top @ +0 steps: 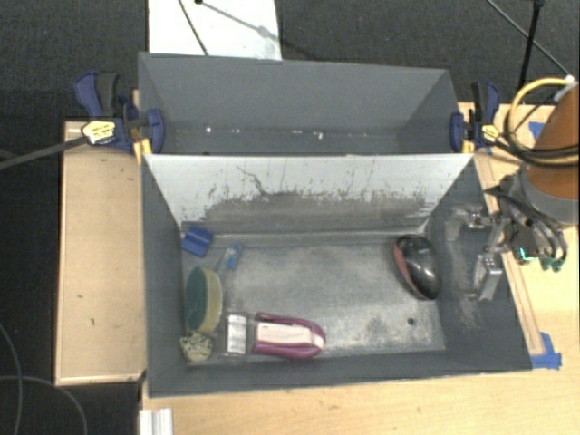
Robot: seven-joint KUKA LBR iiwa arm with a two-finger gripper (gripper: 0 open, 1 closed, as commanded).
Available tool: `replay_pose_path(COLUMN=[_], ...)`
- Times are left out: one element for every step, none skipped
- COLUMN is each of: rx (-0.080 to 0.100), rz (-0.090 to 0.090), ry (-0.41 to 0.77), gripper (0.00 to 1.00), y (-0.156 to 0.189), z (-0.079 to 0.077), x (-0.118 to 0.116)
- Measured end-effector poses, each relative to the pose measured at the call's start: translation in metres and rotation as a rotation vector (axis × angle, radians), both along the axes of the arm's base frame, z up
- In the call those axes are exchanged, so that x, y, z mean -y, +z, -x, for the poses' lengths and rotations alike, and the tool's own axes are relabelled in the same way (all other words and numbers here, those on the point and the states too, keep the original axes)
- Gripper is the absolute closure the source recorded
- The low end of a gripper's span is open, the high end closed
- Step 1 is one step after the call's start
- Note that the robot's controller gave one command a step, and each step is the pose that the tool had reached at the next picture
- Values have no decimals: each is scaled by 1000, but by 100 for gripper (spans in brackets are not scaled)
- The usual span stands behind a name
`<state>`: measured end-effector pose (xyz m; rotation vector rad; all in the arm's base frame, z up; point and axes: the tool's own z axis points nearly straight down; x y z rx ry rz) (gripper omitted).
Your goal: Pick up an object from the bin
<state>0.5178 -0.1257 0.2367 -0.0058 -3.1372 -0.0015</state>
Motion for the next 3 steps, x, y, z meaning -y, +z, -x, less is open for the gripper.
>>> replay_pose_path(rx=[3, 8, 27], rz=[1, 0, 3], ry=[-329, 100, 103], gripper=[0, 0, 100], y=[-86, -141, -132], z=[-45, -63, -69], x=[4, 7, 7])
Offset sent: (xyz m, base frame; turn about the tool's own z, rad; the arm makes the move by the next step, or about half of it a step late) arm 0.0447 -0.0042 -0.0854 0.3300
